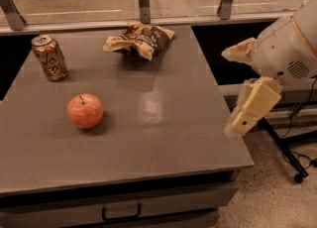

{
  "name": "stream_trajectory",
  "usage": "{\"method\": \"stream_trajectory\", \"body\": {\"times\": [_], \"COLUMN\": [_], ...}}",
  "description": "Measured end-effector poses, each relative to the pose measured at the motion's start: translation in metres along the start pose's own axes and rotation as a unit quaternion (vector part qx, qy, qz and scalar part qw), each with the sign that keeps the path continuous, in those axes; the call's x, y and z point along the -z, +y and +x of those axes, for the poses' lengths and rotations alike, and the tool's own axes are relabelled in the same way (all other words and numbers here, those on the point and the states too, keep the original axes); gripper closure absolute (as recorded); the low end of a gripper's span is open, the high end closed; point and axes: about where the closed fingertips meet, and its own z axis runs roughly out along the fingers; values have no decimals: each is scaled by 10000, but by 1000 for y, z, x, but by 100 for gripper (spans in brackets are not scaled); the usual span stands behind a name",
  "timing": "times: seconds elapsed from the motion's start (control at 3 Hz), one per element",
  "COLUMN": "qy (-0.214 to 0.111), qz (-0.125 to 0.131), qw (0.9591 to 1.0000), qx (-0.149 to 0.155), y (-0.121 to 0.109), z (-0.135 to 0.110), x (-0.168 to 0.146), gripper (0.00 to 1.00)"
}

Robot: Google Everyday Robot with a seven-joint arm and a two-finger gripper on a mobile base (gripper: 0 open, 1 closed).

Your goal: Move apple near brown chip bag

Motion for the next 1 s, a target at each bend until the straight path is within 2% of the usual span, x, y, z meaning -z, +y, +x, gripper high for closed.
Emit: {"method": "stream_trajectory", "body": {"times": [0.33,0.67,1.0], "qy": [-717,-1453,-1433], "qz": [-29,125,116], "qw": [9973,9884,9888], "qx": [-164,-419,-408], "y": [13,17,17], "z": [-22,-39,-39], "x": [-35,-72,-71], "gripper": [0,0,0]}}
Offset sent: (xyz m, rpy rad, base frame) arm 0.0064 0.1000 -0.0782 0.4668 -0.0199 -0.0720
